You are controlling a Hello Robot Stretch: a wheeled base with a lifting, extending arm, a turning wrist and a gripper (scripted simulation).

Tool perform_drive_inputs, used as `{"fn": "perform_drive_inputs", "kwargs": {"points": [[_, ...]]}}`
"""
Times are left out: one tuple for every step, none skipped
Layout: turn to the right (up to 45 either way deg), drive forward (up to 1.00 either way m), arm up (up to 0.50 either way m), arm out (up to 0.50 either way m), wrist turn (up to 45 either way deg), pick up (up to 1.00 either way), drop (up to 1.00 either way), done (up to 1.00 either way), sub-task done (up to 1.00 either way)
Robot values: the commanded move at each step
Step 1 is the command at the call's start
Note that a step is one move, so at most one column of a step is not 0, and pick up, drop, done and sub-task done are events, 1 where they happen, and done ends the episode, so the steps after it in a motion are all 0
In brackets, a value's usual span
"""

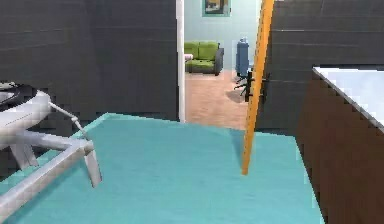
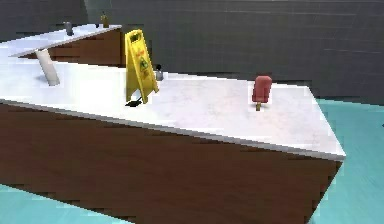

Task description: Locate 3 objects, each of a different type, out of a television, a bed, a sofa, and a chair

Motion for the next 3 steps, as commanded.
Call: {"fn": "perform_drive_inputs", "kwargs": {"points": [[0.0,1.0,0.0,0.0,0.0,0.0,0.0,0.0,0.0],[3.0,0.0,0.0,0.0,0.0,0.0,0.0,0.0,0.0],[0.0,0.6,0.0,0.0,0.0,0.0,0.0,0.0,0.0]]}}
